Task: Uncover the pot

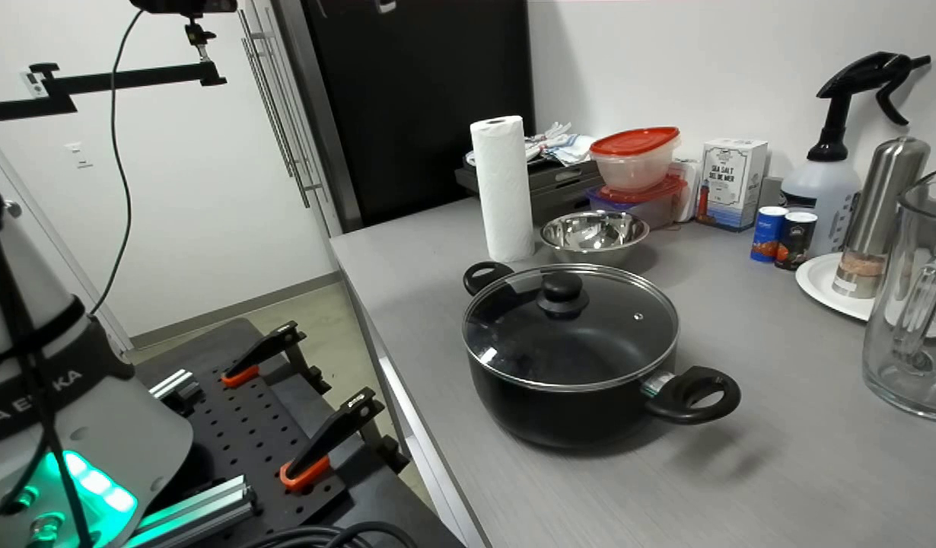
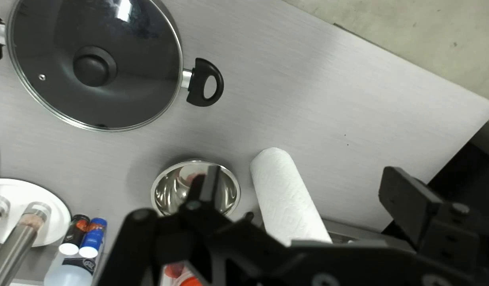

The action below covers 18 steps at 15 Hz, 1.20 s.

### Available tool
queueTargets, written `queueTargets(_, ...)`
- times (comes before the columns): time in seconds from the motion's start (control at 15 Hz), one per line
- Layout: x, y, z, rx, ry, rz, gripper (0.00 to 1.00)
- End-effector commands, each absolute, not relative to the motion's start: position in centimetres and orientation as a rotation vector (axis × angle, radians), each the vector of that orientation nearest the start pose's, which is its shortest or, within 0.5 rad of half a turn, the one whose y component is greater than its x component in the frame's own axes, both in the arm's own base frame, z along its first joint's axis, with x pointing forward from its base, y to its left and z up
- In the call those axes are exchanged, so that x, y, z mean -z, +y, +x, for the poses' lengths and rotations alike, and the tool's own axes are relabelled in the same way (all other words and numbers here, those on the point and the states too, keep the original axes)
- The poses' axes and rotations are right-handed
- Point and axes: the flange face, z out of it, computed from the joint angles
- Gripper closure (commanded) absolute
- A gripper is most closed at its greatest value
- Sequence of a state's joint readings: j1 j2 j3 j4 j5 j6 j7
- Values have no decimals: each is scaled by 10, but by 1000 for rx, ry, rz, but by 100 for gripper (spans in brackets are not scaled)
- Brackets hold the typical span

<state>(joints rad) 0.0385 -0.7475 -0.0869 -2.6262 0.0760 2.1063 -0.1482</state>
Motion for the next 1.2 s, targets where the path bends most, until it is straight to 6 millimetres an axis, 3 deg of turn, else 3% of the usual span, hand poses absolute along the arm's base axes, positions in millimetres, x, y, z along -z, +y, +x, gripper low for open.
queueTargets(0.0,-471,-33,371,428,100,-3012,0)
queueTargets(0.47,-417,-75,405,435,490,-3001,0)
queueTargets(1.13,-352,-123,422,306,939,-2940,0)
